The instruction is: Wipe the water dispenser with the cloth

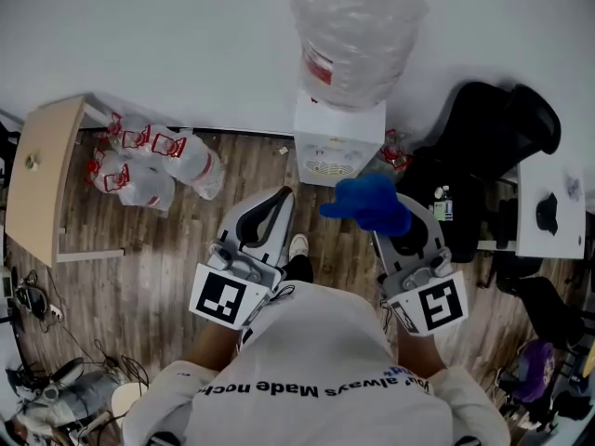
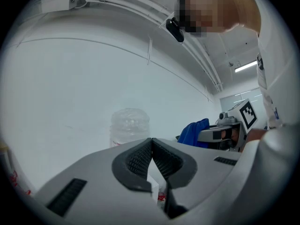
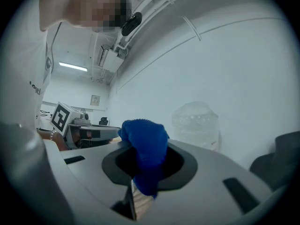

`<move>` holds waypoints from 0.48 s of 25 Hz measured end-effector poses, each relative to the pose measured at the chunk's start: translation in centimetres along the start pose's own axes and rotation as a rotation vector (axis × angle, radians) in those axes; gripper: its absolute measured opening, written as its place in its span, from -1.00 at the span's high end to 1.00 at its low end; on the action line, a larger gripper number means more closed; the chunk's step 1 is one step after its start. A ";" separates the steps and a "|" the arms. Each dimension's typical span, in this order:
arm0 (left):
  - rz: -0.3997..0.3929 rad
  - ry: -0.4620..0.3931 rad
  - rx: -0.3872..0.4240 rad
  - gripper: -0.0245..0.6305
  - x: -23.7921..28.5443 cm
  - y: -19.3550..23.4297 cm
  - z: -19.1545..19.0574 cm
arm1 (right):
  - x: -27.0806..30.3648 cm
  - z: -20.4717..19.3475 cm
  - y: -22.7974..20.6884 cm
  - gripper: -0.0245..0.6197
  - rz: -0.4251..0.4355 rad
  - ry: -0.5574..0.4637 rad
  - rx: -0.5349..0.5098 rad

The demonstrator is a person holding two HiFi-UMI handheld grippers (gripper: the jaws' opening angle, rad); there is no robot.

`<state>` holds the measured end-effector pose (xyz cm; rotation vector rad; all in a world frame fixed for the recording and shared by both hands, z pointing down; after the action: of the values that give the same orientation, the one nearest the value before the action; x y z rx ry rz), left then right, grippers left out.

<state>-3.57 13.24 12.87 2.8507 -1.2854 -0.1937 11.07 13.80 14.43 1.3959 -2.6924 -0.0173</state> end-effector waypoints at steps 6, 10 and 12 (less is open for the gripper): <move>-0.048 0.000 -0.005 0.87 2.4 4.5 -0.2 | 4.9 0.2 -0.5 0.67 -0.019 0.001 -0.001; -0.079 0.000 -0.015 0.87 3.7 6.8 -0.8 | 7.6 0.0 -0.9 0.67 -0.040 0.004 -0.001; -0.089 0.004 -0.017 0.87 4.2 7.8 -1.2 | 8.8 -0.2 -1.1 0.67 -0.046 0.005 0.002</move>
<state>-6.50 4.83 14.03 2.8952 -1.1510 -0.1986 6.98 6.01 15.37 1.4562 -2.6563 -0.0153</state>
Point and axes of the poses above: the fingertips, and each gripper's own axes: x forward along the fingers, y to its left, z out of its top, the point moved 2 cm from there along -x, backward along the fingers, and after that the axes turned 8 degrees about -z, right-handed, at the moved point
